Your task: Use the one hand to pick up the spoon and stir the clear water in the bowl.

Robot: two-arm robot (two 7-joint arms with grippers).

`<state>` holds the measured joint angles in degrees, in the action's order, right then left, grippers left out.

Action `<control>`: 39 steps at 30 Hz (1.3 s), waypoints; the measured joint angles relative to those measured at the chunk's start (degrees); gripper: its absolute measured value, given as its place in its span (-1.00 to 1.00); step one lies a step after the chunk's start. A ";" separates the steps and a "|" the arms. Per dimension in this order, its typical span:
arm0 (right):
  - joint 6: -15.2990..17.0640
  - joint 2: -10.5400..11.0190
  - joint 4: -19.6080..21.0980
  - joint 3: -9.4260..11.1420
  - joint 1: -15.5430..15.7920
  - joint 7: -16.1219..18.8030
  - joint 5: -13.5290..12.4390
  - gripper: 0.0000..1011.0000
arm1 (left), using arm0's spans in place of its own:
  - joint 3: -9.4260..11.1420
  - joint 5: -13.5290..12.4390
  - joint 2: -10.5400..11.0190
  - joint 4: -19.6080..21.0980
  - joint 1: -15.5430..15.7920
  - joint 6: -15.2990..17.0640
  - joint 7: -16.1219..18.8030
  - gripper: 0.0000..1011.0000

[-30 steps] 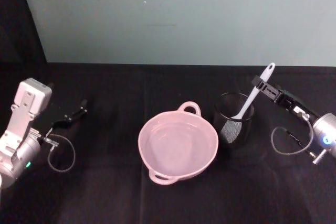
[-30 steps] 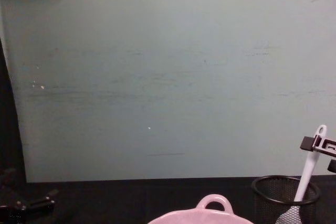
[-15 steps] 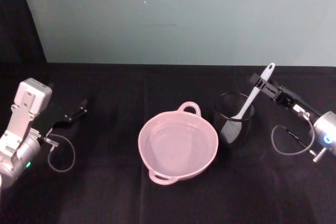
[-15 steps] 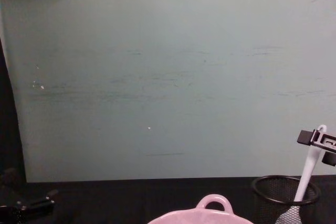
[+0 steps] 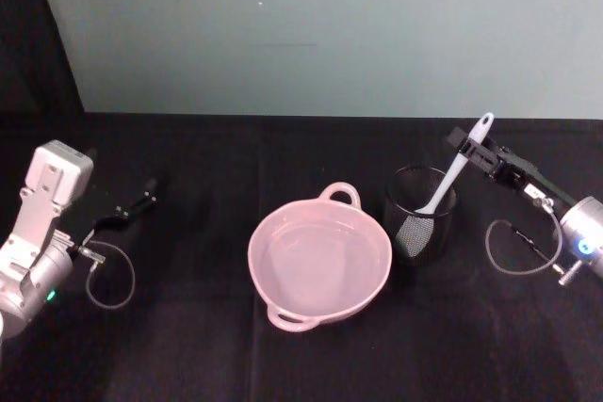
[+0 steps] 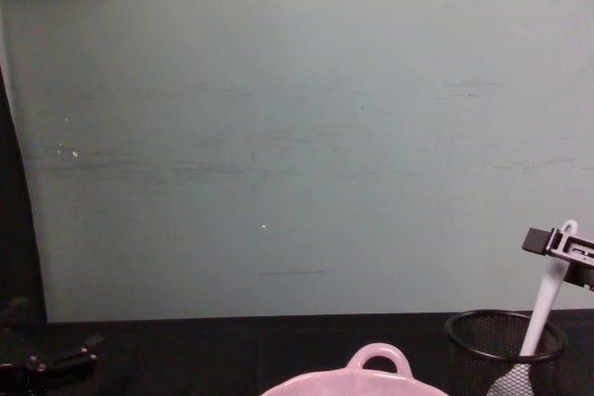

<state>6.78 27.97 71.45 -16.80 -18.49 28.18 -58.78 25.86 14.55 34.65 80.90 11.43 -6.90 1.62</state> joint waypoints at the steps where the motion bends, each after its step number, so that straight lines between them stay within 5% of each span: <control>1: -0.07 -0.04 -0.13 -0.10 -0.12 0.08 -0.31 0.84 | 0.00 0.00 0.00 0.00 0.00 0.00 0.00 0.99; 14: -0.69 0.34 -0.14 -0.72 -0.16 -0.14 -1.54 0.18 | 0.00 0.00 0.00 0.00 0.00 0.00 0.00 0.99; 22: -1.54 1.04 0.96 -1.13 0.23 -0.89 -0.95 -0.40 | 0.00 0.00 0.00 0.00 0.00 0.00 0.00 0.99; 29: -2.39 2.54 4.93 -1.75 0.72 -2.93 2.19 -0.76 | 0.00 0.00 0.00 0.00 0.00 0.00 0.00 0.99; 39: -2.63 5.93 13.46 -2.87 0.21 -5.96 10.39 -0.77 | 0.00 0.00 0.00 0.00 0.00 0.00 0.00 0.99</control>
<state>4.15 33.89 84.91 -19.67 -18.29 22.22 -48.39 25.86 14.55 34.64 80.90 11.43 -6.91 1.62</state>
